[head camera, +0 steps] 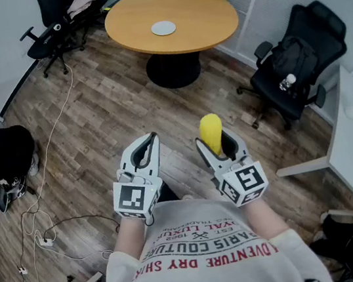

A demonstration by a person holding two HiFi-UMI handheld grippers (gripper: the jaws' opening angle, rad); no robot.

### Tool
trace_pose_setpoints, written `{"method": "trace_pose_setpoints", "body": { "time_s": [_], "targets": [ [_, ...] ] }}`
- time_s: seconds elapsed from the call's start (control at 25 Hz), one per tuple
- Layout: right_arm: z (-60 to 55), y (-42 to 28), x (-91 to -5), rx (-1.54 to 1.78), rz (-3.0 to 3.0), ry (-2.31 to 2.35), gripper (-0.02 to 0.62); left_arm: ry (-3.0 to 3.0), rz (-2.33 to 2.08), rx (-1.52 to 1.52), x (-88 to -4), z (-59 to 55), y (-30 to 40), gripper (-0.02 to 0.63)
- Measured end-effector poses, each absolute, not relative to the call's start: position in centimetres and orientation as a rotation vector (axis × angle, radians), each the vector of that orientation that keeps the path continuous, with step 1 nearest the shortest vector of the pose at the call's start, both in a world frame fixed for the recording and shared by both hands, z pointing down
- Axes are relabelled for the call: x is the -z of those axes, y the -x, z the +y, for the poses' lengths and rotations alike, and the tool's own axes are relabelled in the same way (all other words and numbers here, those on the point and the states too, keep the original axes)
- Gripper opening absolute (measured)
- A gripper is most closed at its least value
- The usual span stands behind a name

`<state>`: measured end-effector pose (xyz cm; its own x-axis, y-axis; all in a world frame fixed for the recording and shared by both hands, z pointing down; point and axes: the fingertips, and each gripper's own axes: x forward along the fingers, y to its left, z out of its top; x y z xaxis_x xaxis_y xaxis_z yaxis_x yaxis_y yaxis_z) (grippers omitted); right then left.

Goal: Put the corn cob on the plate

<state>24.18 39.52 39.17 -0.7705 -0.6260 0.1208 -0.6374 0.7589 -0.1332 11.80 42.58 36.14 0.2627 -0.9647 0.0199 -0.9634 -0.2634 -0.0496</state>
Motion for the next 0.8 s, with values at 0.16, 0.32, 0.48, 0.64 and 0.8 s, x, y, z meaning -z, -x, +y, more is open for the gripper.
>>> {"method": "trace_pose_setpoints", "body": {
  "time_s": [0.16, 0.32, 0.48, 0.64, 0.8],
  "targets": [
    [39.6, -24.2, -39.3, -0.26, -2.877, -1.034, 0.265, 2.471, 1.894, 0.062, -36.2, 42.6, -11.7, 0.034],
    [39.7, -24.2, -39.4, -0.264, -2.874, -1.036, 0.265, 2.48, 1.894, 0.056, -36.3, 42.5, -11.7, 0.034],
    [39.1, -24.5, -39.5, -0.302, -2.863, -1.072, 0.265, 2.5, 1.887, 0.057, -36.5, 42.0, -11.8, 0.034],
    [38.5, -24.0, -39.6, -0.345, -2.86, -1.086, 0.265, 2.522, 1.883, 0.072, -36.9, 41.5, -11.2, 0.034],
    [37.4, -23.2, -40.1, -0.373, -2.847, -1.085, 0.265, 2.537, 1.875, 0.082, -37.4, 40.3, -10.4, 0.034]
  ]
}}
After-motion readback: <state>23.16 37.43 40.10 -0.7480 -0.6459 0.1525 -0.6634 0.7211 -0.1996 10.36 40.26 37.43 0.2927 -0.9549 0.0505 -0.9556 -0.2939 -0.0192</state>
